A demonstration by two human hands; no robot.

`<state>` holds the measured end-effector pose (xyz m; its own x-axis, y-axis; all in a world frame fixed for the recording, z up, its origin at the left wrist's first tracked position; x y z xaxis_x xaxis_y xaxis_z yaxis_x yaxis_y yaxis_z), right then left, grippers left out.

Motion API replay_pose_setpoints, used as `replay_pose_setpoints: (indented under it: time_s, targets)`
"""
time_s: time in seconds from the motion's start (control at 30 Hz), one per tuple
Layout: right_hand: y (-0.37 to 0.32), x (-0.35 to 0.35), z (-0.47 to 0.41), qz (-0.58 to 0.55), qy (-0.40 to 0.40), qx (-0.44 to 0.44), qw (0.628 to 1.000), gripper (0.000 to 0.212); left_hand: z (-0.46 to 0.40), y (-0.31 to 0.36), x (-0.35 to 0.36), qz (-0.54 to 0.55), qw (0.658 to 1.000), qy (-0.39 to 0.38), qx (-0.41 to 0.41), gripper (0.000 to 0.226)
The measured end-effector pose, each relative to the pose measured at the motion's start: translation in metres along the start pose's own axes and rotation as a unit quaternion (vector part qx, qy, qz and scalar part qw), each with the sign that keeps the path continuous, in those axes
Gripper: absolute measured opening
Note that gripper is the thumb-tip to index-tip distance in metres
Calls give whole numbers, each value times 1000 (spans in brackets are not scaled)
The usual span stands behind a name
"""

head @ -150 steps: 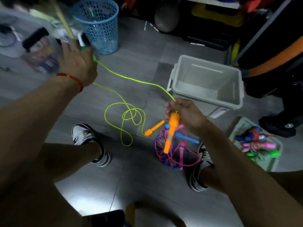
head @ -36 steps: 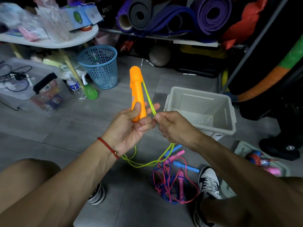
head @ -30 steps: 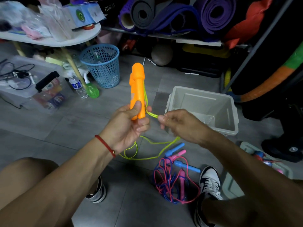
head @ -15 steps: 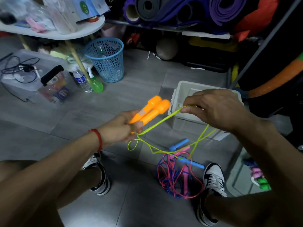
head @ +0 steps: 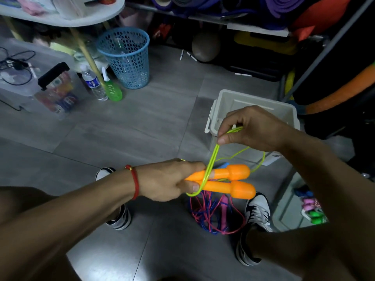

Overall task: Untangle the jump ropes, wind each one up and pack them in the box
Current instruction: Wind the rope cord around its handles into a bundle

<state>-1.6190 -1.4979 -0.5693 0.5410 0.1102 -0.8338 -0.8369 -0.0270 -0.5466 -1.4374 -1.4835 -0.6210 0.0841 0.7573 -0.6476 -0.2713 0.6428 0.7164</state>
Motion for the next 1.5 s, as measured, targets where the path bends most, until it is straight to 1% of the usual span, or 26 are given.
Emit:
replay_pose_setpoints:
  time_s: [0.07,0.13,0.2,0.27,0.3,0.37,0.4,0.47,0.5,0.53,0.6,0.7,0.77,0.83,0.9,0.97,1.0,1.07,1.1,1.13,1.2,1.27,1.33,1.4,1.47,1.5]
  targets:
    - [5,8,-1,-48,-30,12,998,17,5,0,2,6,1000,-9,11,10]
    - [5,16,-1,-93,-62,18,994,13,10,5,2,44,998,-15,29,10]
    - [3,17,2,-139,-88,7,986,11,17,12,-4,143,989,1,46,14]
    - [3,18,10,-210,-104,-3,972,13,21,16,-16,269,960,47,66,14]
    - [0,18,13,-240,-101,1,966,18,24,17,-23,324,940,75,74,13]
    - [-2,24,18,-221,-72,21,972,42,27,14,-32,398,906,118,89,17]
    - [-3,31,19,-200,-72,19,977,47,28,10,-35,417,894,135,87,21]
    - [-2,47,21,-173,-90,33,980,38,30,-4,-40,429,883,178,61,14]
    - [-2,53,23,-155,-97,41,982,35,31,-13,-43,423,882,204,43,8]
    - [-3,58,24,-141,-99,45,984,34,32,-22,-46,413,881,228,27,8]
    - [-10,70,28,-109,-105,49,987,34,33,-37,-47,399,878,265,3,12]
    - [-23,87,35,-96,-101,62,988,39,28,-52,-37,382,875,292,-47,19]
    - [-28,95,34,-70,-94,86,989,43,25,-61,-32,320,889,315,-86,16]
    - [-31,98,37,-82,-92,128,984,47,25,-72,-32,247,903,330,-118,6]
    - [-33,101,40,-69,-81,152,983,39,28,-83,-37,183,909,344,-147,13]
    - [-38,101,44,23,-60,154,986,25,29,-93,-38,91,924,325,-181,12]
    - [-44,98,47,97,-40,138,985,28,28,-98,-37,54,928,309,-198,12]
    - [-54,91,53,279,6,81,957,57,26,-104,-33,29,929,290,-228,11]
    - [-58,83,54,331,43,55,941,63,24,-104,-32,20,930,280,-235,11]
    - [-64,77,56,356,95,19,930,58,23,-104,-31,10,932,272,-242,12]
    - [-68,73,60,368,139,-44,918,34,20,-102,-32,-11,935,253,-247,9]
    - [-73,71,61,352,110,-69,927,24,16,-99,-32,-38,939,234,-248,8]
    - [-76,71,63,341,91,-88,931,7,12,-92,-30,-69,944,209,-248,12]
    - [-78,69,65,337,63,-80,936,2,8,-92,-24,-88,947,172,-256,13]
    - [-81,66,64,343,13,-93,934,11,1,-89,-19,-119,952,125,-252,15]
    - [-83,61,64,349,-2,-106,931,6,-3,-82,-19,-138,951,101,-258,17]
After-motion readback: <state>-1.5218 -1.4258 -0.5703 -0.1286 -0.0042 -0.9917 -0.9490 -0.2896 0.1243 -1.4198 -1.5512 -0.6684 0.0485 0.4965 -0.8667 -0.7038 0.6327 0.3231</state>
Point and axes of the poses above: each hand's wrist, its own z-axis away from the middle knuckle, its own x-axis out of the palm, y = z × x, the point moved 7 cm from there along -z, towards the middle knuckle, and after that the axes turned 7 degrees about x, right-handed, at the moved point
